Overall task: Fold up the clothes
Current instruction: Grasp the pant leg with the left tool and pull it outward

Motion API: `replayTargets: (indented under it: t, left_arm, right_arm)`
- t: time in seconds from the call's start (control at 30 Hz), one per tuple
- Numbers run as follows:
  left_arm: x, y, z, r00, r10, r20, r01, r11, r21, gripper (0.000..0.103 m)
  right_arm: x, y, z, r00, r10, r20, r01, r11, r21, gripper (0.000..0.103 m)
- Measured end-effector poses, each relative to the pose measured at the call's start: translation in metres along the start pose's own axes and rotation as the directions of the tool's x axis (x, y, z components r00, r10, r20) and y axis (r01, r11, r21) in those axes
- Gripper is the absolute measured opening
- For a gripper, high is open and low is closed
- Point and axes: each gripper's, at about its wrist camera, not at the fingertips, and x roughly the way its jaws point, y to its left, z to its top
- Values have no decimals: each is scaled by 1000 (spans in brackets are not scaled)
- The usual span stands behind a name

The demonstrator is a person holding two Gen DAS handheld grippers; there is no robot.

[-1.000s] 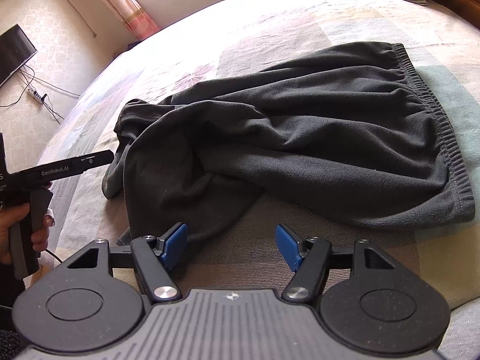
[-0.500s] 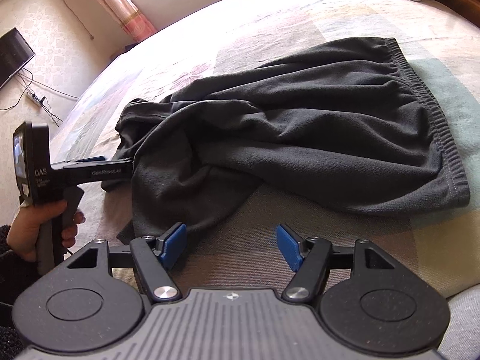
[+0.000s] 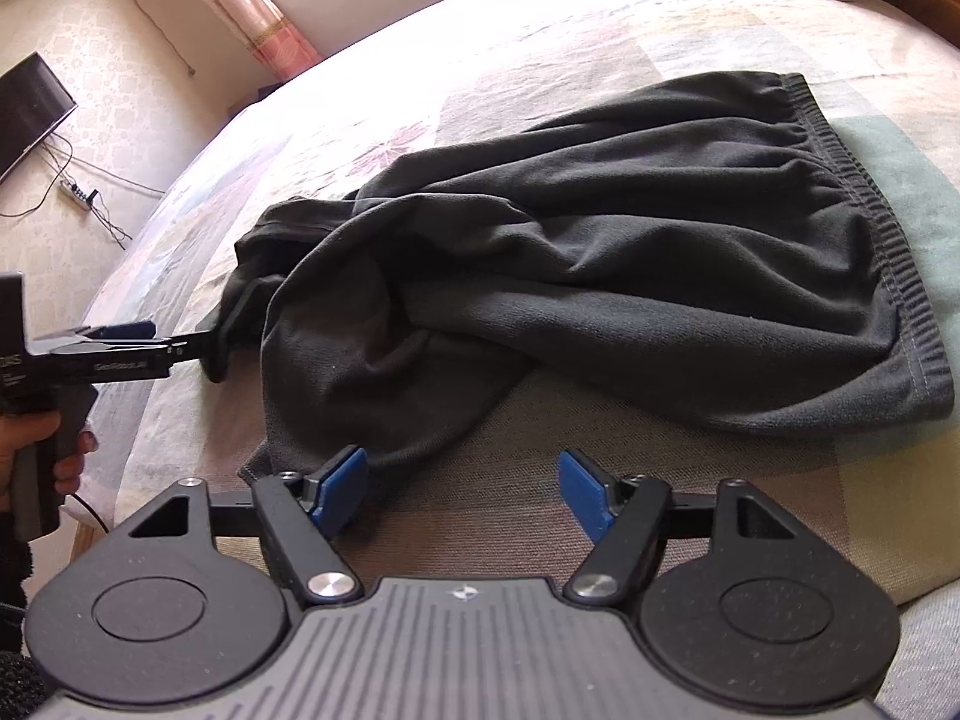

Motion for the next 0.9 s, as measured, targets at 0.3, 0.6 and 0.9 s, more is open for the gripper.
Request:
replayTargets:
  t: [0.3,0.6,0.9]
  left_arm:
    - [63,-6,41,979,204,-4,-204,978,-30,102]
    - [65,0,-2,956,290,-48,-287,955,69,103]
    - [67,23,-13,926,370,-75,-365,928,73,103]
  right_arm:
    - [7,14,2,1000,24,-12,-24,999,-31,82]
    - [9,8,1,1000,13,-23,-13,1000,-7,82]
    - [4,10,2,1000,25,-4,-25,1000,-16,82]
